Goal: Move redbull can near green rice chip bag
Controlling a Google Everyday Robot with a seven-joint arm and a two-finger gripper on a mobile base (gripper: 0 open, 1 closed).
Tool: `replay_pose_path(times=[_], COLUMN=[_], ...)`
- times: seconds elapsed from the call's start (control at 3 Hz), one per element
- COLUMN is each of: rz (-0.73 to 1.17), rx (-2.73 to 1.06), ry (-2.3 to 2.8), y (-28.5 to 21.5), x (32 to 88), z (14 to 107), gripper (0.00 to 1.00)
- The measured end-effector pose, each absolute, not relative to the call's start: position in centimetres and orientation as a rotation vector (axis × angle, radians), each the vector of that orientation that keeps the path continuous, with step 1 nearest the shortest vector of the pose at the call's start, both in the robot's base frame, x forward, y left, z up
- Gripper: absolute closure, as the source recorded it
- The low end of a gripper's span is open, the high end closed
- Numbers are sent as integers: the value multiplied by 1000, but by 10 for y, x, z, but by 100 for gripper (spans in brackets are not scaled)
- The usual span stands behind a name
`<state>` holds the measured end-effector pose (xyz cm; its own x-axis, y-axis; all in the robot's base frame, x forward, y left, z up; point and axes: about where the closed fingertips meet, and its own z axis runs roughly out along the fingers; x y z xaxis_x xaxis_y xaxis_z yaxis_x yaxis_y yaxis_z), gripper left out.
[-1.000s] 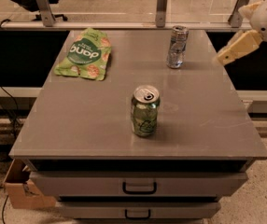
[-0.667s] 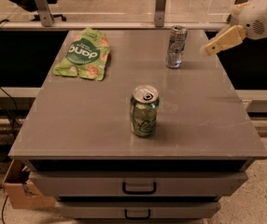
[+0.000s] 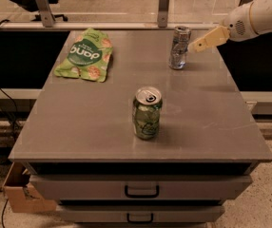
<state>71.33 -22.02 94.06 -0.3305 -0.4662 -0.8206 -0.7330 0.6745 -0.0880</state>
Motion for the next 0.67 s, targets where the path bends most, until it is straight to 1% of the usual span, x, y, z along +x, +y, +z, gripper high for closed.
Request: replay_pose_path(times=[0.67], rz=[489], rx=[-942], ry=[2030], y=[-184], x=[728], z=[921], gripper=[0])
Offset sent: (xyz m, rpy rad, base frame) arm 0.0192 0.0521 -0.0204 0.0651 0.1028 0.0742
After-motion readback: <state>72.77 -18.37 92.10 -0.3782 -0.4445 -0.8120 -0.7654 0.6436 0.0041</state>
